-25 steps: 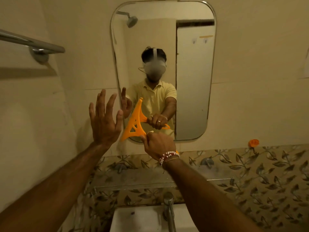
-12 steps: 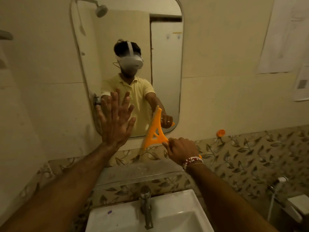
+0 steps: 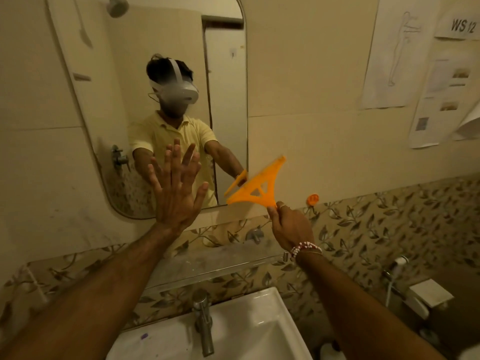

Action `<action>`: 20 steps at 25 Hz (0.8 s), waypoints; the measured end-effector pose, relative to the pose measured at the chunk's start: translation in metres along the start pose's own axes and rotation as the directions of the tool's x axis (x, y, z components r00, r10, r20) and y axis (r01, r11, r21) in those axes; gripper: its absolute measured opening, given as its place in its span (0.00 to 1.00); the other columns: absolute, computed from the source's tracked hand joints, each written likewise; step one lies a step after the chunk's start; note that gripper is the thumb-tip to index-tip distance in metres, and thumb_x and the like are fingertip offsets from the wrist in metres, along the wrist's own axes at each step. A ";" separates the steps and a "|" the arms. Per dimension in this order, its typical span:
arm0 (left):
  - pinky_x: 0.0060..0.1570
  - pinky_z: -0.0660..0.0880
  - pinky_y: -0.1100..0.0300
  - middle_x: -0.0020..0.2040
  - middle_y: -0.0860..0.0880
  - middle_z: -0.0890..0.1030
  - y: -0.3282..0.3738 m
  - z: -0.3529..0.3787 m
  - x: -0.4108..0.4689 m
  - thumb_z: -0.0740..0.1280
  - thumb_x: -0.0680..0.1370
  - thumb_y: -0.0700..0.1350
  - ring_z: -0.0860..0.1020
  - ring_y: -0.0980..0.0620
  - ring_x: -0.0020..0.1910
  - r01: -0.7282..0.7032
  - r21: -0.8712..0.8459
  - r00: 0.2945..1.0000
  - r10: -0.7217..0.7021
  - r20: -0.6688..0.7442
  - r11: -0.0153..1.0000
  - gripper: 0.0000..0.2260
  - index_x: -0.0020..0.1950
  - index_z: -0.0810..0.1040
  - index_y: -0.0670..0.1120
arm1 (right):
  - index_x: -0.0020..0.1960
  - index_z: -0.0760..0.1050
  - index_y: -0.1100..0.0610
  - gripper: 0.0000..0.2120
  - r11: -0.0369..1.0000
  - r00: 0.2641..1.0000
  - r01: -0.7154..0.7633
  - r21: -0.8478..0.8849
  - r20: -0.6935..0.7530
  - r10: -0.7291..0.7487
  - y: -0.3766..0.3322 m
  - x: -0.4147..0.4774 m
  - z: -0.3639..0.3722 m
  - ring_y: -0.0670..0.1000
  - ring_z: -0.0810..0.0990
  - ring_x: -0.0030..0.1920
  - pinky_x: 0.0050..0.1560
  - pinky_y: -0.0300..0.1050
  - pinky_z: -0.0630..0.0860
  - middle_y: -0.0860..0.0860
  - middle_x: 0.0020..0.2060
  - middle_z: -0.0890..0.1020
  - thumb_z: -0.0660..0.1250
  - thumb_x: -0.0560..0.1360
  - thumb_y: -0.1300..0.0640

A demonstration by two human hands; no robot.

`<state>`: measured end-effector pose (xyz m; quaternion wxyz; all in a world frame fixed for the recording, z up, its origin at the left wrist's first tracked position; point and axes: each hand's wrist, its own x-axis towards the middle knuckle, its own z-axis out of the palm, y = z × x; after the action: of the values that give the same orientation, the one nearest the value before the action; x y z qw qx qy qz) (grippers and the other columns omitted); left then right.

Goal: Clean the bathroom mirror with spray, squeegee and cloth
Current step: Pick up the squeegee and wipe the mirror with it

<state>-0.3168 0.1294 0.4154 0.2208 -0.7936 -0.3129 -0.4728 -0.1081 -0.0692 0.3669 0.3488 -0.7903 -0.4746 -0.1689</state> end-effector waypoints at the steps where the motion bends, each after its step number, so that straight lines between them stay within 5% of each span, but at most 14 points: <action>1: 0.79 0.40 0.32 0.86 0.43 0.44 0.008 0.004 0.001 0.47 0.85 0.64 0.42 0.43 0.85 -0.012 -0.030 1.000 0.012 -0.010 0.999 0.31 0.86 0.48 0.54 | 0.51 0.72 0.54 0.14 0.992 0.999 -0.033 0.120 -0.036 0.037 0.001 0.000 0.001 0.56 0.76 0.32 0.31 0.48 0.67 0.49 0.31 0.77 0.53 0.84 0.46; 5: 0.79 0.43 0.30 0.86 0.43 0.44 0.043 0.027 -0.003 0.52 0.84 0.63 0.46 0.41 0.85 -0.052 -0.172 0.999 0.052 -0.003 0.984 0.32 0.86 0.50 0.54 | 0.54 0.72 0.55 0.11 0.834 0.960 -0.205 0.512 -0.060 0.273 0.001 -0.007 0.009 0.55 0.79 0.37 0.40 0.60 0.79 0.48 0.36 0.77 0.54 0.85 0.51; 8: 0.77 0.46 0.27 0.86 0.42 0.46 0.070 0.043 -0.009 0.49 0.84 0.63 0.46 0.40 0.85 -0.063 -0.305 0.997 0.073 0.022 0.950 0.31 0.86 0.50 0.54 | 0.51 0.72 0.55 0.10 0.709 0.910 -0.274 0.650 -0.064 0.410 0.006 -0.015 0.014 0.47 0.74 0.37 0.41 0.54 0.74 0.47 0.37 0.75 0.54 0.85 0.54; 20: 0.78 0.45 0.30 0.86 0.44 0.46 0.260 0.079 -0.053 0.50 0.84 0.62 0.47 0.44 0.85 -0.123 -0.644 0.950 0.277 0.143 0.755 0.30 0.86 0.53 0.53 | 0.48 0.73 0.58 0.12 0.589 0.681 -0.486 0.645 -0.143 0.718 0.095 -0.079 -0.045 0.50 0.74 0.37 0.39 0.47 0.69 0.53 0.37 0.76 0.56 0.85 0.54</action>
<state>-0.1036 -0.0180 0.3183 -0.0445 -0.8995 -0.0736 -0.4285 -0.0619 -0.1802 0.3140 0.6867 -0.7158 -0.1188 -0.0443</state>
